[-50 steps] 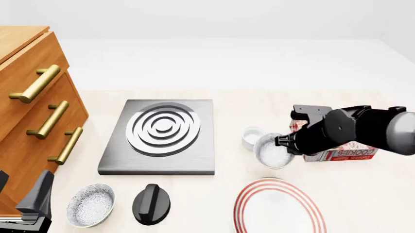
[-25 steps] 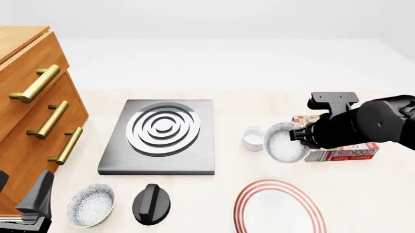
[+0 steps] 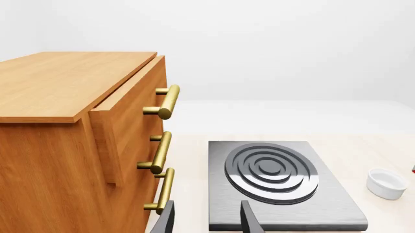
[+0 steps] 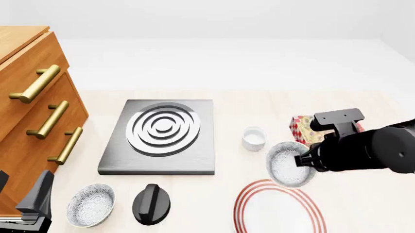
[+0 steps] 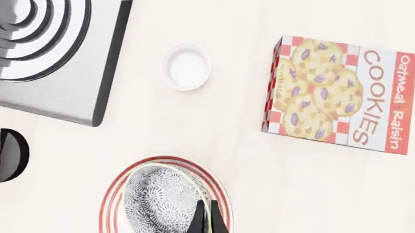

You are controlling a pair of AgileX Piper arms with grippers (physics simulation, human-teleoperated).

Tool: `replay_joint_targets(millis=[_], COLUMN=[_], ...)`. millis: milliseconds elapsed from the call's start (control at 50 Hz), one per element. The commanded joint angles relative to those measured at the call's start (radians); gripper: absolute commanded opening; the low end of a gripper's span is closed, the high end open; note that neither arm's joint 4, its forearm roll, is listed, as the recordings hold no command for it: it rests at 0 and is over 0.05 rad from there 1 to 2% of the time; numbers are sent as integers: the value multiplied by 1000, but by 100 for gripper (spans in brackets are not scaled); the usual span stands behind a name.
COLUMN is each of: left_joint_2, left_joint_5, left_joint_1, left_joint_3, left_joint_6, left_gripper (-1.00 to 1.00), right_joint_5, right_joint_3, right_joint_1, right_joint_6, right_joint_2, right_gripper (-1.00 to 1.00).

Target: Pick the akita bowl between the plate and the ramekin and place it on the plate.

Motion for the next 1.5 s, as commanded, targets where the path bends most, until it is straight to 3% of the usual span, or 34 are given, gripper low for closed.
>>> replay_joint_targets(millis=[20,60,80,120,260,340,500,640,1000,1040,1080,1100,1380,1500], left_joint_2=[0,0,0,0,0,0,0,0,0,0,0,0,0,0], left_joint_5=[0,0,0,0,0,0,0,0,0,0,0,0,0,0], left_joint_1=[0,0,0,0,0,0,0,0,0,0,0,0,0,0], left_joint_3=[0,0,0,0,0,0,0,0,0,0,0,0,0,0], left_joint_6=[0,0,0,0,0,0,0,0,0,0,0,0,0,0], left_gripper=[100,100,100,100,100,100,100,100,100,100,100,100,100,100], right_joint_5=[-23,-23,-24,-34,-46,-63,-93,-151,-237,-237,-239,-238,-127,-58], right_joint_3=[72,93,110,116,154,177,207,260,301,286,292,290,253,215], right_joint_1=[59,54,-2,18,5,-14,2,-36,23,50,23,24,-74,-92], right_joint_6=[6,-3,-55,-33,-46,-75,-79,-131,-96,-68,-92,-85,-148,-145], right_joint_2=[-16,-30,-56,-41,-57,-52,-28,10,110,132,132,131,8,-62], right_gripper=[-100,-100,-100,-100,-100,-100,-100,-100,-100,-100,-100,100,100,100])
